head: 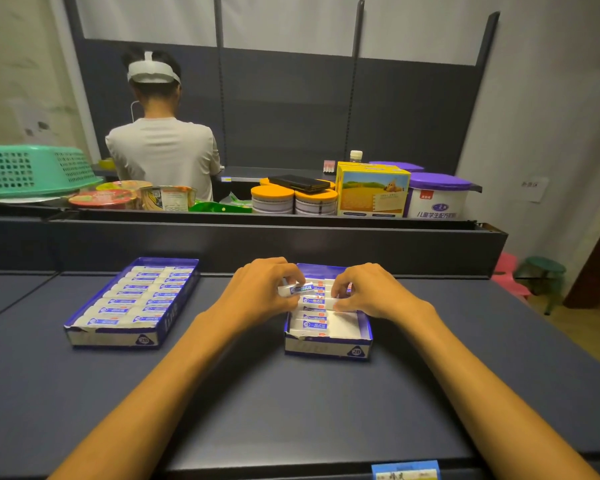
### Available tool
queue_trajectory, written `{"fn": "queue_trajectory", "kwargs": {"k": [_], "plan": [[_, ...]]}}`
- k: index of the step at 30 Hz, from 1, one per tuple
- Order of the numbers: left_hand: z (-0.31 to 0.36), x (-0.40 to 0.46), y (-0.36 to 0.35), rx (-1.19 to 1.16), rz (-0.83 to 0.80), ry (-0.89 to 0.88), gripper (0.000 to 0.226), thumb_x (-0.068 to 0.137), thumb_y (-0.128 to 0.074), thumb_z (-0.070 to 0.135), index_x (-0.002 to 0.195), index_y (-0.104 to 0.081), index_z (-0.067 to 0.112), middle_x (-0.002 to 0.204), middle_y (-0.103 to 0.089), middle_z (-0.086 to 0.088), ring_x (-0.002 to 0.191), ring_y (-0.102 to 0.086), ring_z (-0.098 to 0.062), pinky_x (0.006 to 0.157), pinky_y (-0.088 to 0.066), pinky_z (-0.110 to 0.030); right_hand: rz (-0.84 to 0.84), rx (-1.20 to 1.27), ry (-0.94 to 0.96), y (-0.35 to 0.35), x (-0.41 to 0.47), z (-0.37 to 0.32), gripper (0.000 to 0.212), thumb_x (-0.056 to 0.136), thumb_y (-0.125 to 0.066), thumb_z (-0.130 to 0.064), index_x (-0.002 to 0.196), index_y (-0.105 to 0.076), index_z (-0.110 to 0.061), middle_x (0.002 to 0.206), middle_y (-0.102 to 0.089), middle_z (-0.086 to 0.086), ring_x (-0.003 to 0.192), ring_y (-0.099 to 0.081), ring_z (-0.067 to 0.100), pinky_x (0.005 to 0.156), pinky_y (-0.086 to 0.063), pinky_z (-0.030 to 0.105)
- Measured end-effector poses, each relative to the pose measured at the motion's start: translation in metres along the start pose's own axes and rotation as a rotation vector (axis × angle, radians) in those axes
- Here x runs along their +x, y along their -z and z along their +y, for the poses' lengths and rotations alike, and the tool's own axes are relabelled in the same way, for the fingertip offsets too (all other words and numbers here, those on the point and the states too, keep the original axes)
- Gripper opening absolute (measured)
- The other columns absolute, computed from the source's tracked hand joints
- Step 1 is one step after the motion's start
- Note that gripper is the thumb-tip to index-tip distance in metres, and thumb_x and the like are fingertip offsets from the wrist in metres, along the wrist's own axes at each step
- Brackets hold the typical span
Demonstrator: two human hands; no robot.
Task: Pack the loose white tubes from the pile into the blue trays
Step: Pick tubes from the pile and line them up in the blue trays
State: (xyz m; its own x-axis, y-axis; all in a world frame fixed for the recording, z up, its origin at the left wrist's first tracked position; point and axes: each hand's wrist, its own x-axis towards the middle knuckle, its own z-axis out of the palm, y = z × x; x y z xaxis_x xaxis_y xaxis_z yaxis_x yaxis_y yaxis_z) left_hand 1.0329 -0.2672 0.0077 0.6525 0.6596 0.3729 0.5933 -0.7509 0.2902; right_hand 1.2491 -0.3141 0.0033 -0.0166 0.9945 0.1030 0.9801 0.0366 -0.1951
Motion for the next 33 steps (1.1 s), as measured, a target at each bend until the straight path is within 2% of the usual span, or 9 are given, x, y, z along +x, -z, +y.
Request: {"fn": "queue_trajectory", "kwargs": {"k": [6,11,16,21,26,30,33], "plan": [[-0.001,0.000,-0.001,-0.002,0.012,-0.004,0.034,0.083,-0.073,0.035,0.114,-0.065,0.026,0.113,-0.064,0.006,0.096,-0.058,-0.009,0.078,-0.052,-0.022,-0.006,0.022,0.020,0.000,0.000,0.003,0.024,0.088,-0.068,-0.030,0.111,-0.070,-0.022,0.117,-0.066,-0.002,0.100,-0.057,0.010,0.081,-0.049,0.025],[0.000,0.001,-0.002,-0.007,0.019,-0.003,0.034,0.082,-0.073,0.034,0.114,-0.066,0.025,0.113,-0.064,0.006,0.097,-0.058,-0.009,0.079,-0.053,-0.024,0.000,0.025,0.036,-0.001,-0.001,0.004,0.025,0.089,-0.067,-0.030,0.113,-0.069,-0.023,0.120,-0.065,-0.003,0.095,-0.051,0.005,0.080,-0.048,0.024],[0.007,0.004,-0.002,0.000,0.037,-0.022,0.034,0.081,-0.074,0.033,0.113,-0.066,0.025,0.113,-0.064,0.006,0.097,-0.058,-0.011,0.079,-0.054,-0.027,0.098,0.108,0.018,0.005,-0.011,0.009,0.037,0.089,-0.067,-0.035,0.124,-0.058,-0.029,0.130,-0.055,-0.005,0.116,-0.048,0.010,0.091,-0.047,0.029],[0.027,0.017,-0.011,0.058,0.016,-0.073,0.032,0.082,-0.074,0.035,0.112,-0.065,0.028,0.113,-0.063,0.007,0.099,-0.059,-0.011,0.077,-0.052,-0.025,0.179,0.179,0.010,0.009,-0.028,0.025,0.049,0.087,-0.068,-0.038,0.131,-0.050,-0.028,0.134,-0.049,-0.005,0.122,-0.043,0.006,0.090,-0.047,0.025],[0.044,0.032,-0.026,0.124,-0.002,-0.128,0.027,0.085,-0.070,0.037,0.111,-0.064,0.029,0.113,-0.065,0.007,0.099,-0.058,-0.012,0.071,-0.043,-0.021,0.167,0.244,-0.031,0.006,-0.035,0.035,0.054,0.084,-0.070,-0.040,0.132,-0.048,-0.027,0.134,-0.050,-0.004,0.119,-0.047,0.008,0.094,-0.049,0.029],[0.049,0.035,-0.036,0.087,-0.015,-0.127,0.026,0.084,-0.072,0.034,0.107,-0.066,0.026,0.110,-0.067,0.005,0.095,-0.061,-0.014,0.075,-0.052,-0.027,0.150,0.319,-0.101,0.003,-0.034,0.036,0.055,0.082,-0.072,-0.042,0.129,-0.048,-0.025,0.125,-0.056,-0.004,0.105,-0.056,0.011,0.085,-0.052,0.028],[0.045,0.035,-0.042,-0.010,-0.024,-0.111,0.024,0.082,-0.075,0.032,0.103,-0.067,0.024,0.105,-0.070,0.005,0.090,-0.063,-0.011,0.076,-0.056,-0.029,0.112,0.368,-0.129,0.000,-0.033,0.036,0.056,0.082,-0.072,-0.042,0.129,-0.046,-0.025,0.122,-0.059,-0.002,0.099,-0.060,0.013,0.085,-0.055,0.032]]}}
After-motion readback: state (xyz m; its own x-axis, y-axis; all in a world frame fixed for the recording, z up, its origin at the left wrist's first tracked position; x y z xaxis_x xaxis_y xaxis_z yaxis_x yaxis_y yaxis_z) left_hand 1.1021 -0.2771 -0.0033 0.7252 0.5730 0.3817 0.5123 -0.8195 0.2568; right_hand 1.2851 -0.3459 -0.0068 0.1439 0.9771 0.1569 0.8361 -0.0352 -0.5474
